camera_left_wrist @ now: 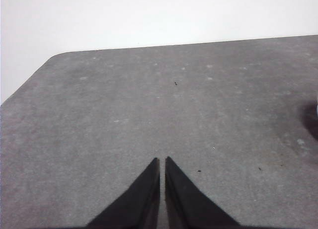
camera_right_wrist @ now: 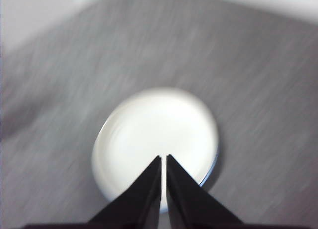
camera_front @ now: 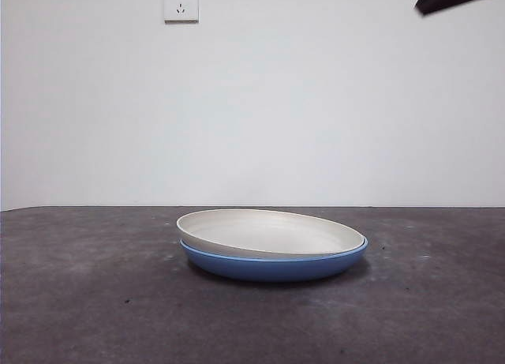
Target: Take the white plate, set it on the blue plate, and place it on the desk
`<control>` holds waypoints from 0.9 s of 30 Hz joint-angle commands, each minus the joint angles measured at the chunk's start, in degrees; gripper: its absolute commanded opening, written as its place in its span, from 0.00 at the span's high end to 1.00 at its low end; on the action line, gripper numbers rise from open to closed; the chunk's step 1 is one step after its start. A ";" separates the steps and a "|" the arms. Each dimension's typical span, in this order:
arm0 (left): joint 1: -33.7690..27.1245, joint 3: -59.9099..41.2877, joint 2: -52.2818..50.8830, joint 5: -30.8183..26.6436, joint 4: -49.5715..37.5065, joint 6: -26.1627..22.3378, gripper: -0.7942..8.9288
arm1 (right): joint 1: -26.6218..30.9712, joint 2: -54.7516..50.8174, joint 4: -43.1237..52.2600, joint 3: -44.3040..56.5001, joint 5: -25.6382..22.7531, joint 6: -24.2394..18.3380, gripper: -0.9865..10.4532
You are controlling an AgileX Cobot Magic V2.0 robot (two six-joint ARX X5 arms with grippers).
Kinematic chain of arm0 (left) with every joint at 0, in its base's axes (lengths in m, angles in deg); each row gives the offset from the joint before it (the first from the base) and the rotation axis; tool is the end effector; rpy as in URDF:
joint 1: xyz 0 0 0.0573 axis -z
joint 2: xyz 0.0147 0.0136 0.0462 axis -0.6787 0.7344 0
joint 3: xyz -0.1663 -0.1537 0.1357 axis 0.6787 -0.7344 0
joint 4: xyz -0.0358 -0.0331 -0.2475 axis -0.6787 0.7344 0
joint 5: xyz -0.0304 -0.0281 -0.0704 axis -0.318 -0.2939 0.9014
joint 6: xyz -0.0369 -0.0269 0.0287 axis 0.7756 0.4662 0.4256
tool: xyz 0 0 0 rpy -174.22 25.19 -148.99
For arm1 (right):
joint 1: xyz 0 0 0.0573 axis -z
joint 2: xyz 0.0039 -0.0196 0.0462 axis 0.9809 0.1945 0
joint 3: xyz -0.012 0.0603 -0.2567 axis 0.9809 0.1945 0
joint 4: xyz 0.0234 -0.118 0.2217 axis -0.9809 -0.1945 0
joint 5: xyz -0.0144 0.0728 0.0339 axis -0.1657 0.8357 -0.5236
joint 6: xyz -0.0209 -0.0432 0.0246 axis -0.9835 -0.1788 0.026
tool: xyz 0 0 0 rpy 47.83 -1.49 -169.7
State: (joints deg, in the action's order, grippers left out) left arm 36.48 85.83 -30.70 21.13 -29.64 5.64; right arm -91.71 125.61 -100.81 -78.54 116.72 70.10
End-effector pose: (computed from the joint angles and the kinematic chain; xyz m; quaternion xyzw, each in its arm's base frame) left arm 0.0945 0.0050 0.1578 0.0348 0.0687 -0.0403 0.9962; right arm 0.1673 0.0526 0.3246 0.0017 0.2144 0.3511 0.9114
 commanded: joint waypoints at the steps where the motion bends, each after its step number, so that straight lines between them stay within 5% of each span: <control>1: -0.15 -1.16 -0.04 -0.02 0.50 0.31 0.90 | 3.58 -5.66 8.11 5.75 0.00 2.62 0.91; 11: -0.15 -1.16 -0.04 -0.02 0.50 0.31 0.90 | 16.81 -28.46 25.90 30.73 -8.04 3.26 0.91; 27: -0.15 -1.16 -0.04 -0.02 0.50 0.31 0.90 | 17.00 -45.62 31.19 48.83 -10.97 5.92 0.91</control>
State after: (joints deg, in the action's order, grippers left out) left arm 36.48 85.83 -30.70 21.13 -29.64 5.66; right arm -74.66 80.50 -70.14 -30.21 105.99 74.14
